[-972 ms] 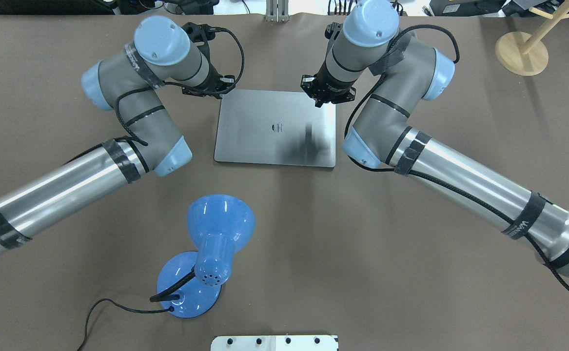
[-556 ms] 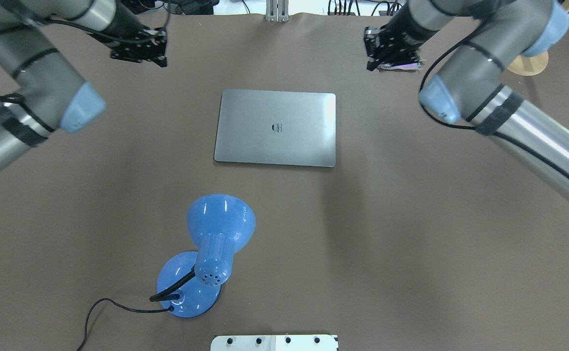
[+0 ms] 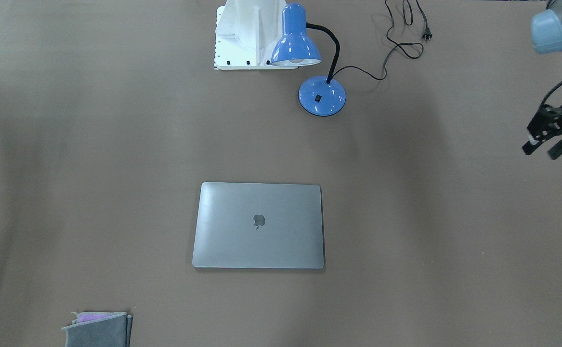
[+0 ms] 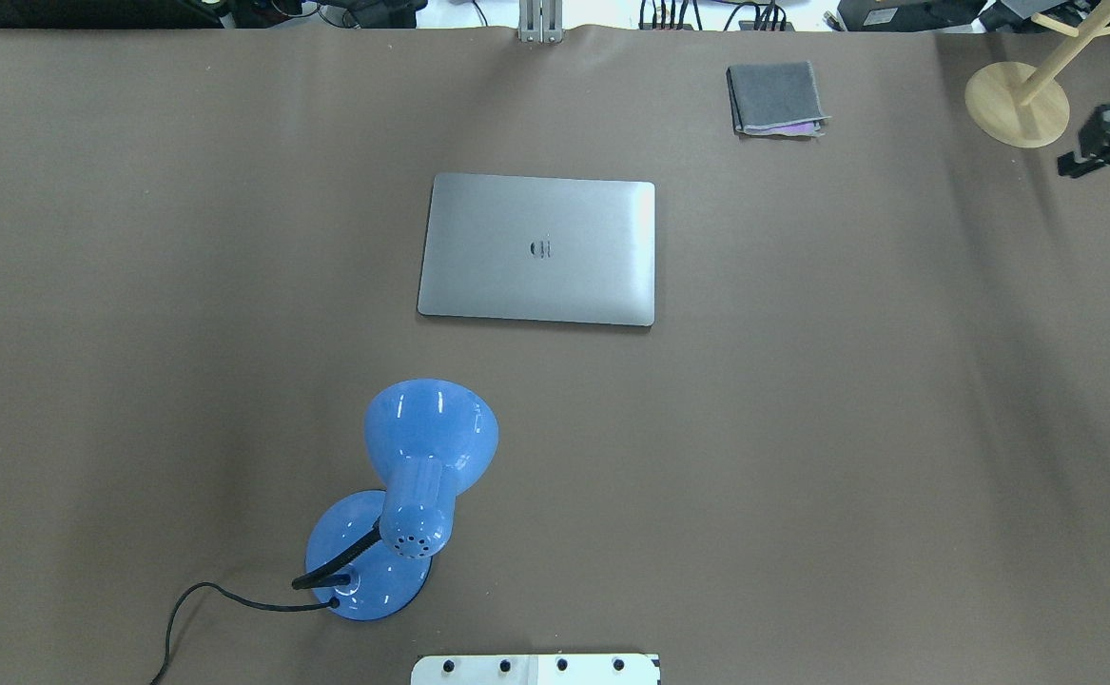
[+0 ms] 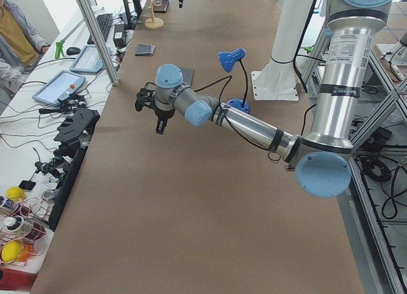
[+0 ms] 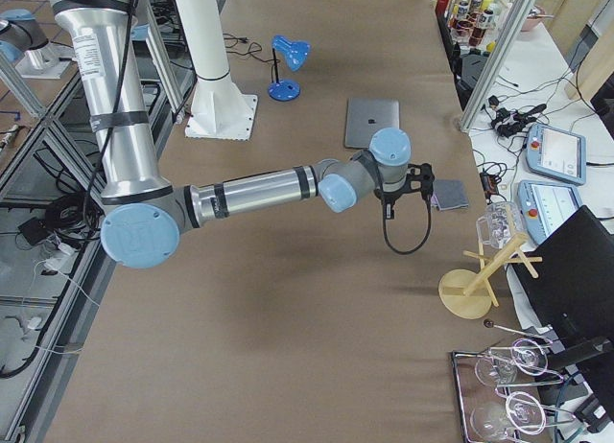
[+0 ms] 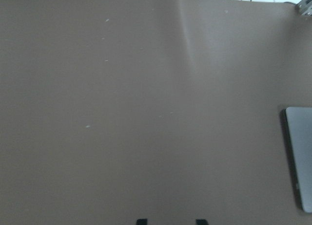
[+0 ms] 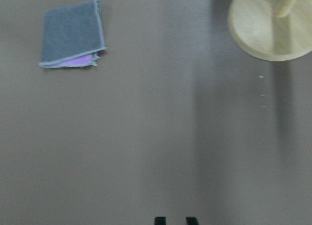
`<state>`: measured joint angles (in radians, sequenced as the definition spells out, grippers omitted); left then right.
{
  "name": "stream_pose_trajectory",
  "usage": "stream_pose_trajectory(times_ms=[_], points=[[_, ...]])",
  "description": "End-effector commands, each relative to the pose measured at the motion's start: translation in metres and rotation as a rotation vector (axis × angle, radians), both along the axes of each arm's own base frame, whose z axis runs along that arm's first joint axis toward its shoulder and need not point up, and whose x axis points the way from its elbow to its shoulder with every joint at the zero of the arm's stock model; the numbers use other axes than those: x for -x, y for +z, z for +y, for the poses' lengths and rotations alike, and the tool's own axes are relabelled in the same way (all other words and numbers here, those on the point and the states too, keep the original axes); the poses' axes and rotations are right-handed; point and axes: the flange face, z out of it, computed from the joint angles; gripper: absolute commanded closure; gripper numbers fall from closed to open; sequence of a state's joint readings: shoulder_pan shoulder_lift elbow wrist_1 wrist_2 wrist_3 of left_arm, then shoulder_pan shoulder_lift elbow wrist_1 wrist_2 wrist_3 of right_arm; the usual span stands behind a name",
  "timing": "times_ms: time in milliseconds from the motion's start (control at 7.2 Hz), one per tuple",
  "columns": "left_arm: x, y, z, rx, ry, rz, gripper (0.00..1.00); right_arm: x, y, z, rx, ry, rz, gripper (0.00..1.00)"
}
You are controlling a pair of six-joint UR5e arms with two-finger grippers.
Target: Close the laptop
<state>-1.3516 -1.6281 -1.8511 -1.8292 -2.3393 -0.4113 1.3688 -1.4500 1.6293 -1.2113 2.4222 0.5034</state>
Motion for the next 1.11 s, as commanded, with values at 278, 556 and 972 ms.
stream_pose_trajectory(times_ms=[278,556,972], points=[[0.124,0.106,0.046,0.098,0.174,-0.153,0.02,-0.109,0.096,0.044,-0.057,-0.26,0.264,0.0],[0.125,0.121,0.059,0.114,0.176,-0.149,0.02,-0.109,0.098,0.046,-0.053,-0.26,0.266,0.0],[0.124,0.125,0.057,0.13,0.171,-0.141,0.02,-0.109,0.099,0.047,-0.052,-0.259,0.267,0.0]])
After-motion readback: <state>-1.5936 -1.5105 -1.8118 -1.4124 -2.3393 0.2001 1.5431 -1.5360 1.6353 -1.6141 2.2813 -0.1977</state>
